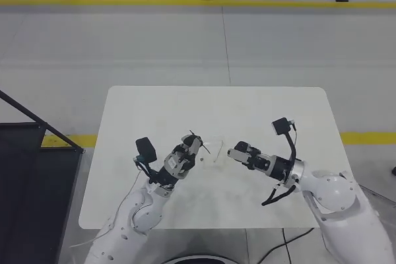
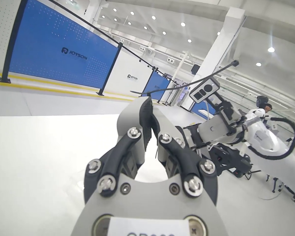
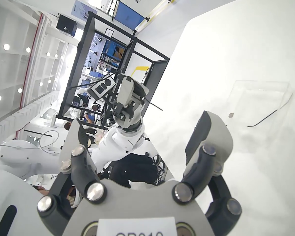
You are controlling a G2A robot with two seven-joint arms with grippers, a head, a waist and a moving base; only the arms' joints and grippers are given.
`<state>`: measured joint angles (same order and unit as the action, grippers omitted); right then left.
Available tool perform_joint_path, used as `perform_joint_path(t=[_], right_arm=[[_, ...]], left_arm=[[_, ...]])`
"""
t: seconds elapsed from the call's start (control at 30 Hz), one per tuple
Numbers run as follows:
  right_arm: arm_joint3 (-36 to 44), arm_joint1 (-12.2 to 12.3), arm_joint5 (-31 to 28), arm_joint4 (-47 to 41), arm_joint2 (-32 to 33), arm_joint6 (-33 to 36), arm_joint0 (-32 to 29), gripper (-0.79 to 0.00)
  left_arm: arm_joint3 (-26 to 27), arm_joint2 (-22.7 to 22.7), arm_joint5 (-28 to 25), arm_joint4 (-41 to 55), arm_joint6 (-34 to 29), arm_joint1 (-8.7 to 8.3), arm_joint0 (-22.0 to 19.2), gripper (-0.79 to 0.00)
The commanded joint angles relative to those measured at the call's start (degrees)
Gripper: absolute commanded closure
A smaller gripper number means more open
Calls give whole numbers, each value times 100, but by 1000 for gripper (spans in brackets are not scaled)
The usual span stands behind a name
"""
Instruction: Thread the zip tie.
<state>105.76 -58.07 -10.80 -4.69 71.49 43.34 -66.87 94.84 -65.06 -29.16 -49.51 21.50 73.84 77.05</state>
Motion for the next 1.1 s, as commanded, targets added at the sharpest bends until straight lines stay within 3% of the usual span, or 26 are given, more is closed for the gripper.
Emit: perform_joint_path(t=[0.0, 0.17, 0.27, 0.4, 0.63, 0.8, 0.9, 1.07], right_arm=[[-204, -32, -213, 14, -140, -53, 135, -785], [-535, -104, -478, 43, -422, -148, 391, -785], [-663, -143, -463, 73, -580, -128, 545, -733], [-738, -190, -377, 195, -764, -150, 697, -597], [-804, -239, -311, 284, -915, -127, 831, -437], [-787, -255, -295, 359, -967, -61, 856, -397], [-767, -265, -272, 407, -1001, -18, 871, -413], [-752, -280, -247, 460, -1033, -7, 877, -339]], left_arm=[[29, -50, -92, 253, -159, -4, 2, 0], [76, -97, -128, 381, -237, 0, 20, 0], [82, -83, -144, 394, -241, 9, 31, 0], [87, -74, -157, 393, -250, 19, 39, 0], [76, -65, -141, 421, -286, 39, 28, 0], [75, -48, -131, 410, -326, 52, 15, 0], [68, -38, -115, 405, -339, 61, 8, 0], [33, -23, -65, 423, -367, 79, -25, 0]])
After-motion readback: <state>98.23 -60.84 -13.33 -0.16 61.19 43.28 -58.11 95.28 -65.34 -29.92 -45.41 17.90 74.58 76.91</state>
